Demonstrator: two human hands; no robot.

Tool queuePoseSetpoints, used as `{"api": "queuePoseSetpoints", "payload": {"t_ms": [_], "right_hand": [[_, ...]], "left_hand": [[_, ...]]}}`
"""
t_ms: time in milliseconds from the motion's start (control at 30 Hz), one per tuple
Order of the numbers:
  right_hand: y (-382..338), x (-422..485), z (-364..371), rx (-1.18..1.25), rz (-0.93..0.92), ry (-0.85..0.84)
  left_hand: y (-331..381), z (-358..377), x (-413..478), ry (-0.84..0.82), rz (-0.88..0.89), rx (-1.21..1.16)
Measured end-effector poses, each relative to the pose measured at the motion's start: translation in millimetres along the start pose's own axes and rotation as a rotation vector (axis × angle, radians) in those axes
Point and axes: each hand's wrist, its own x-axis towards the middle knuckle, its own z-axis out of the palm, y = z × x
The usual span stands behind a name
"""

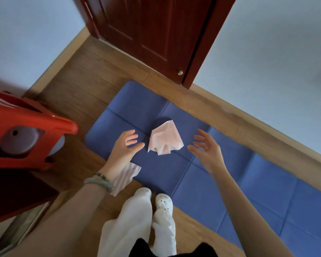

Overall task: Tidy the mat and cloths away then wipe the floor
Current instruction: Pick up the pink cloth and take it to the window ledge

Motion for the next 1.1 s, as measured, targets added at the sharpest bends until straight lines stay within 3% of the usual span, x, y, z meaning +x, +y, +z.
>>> {"api": "queuePoseSetpoints", "payload": {"t_ms": [300,600,767,867,967,1100], "right_hand": [[189.3,184.8,67.4,0.011,0.098,0.077],[352.9,289.2,108.7,-0.249,0.080,0.062],[395.2,324.0,122.3,-0.652,0.033,-0.024],[404.0,338.8,136.2,-0.831,-0.072,-0.046],[406.7,352.6,144.7,-0.850,-0.166,-0.069],[401.6,359.0,143.5,-0.723,-0.156,-0.029]], "left_hand": [[-182.4,68.0,180.9,0.047,-0.086,0.080],[-348.9,127.8,276.3,-0.031,0.046,0.332],[-387.9,142.3,309.8,-0.074,0.244,0.438],[-394.8,151.5,325.6,-0.074,0.259,0.575],[-391.0,159.1,334.8,0.017,0.383,0.728],[-385.0,156.0,337.3,0.097,0.488,0.759]]}}
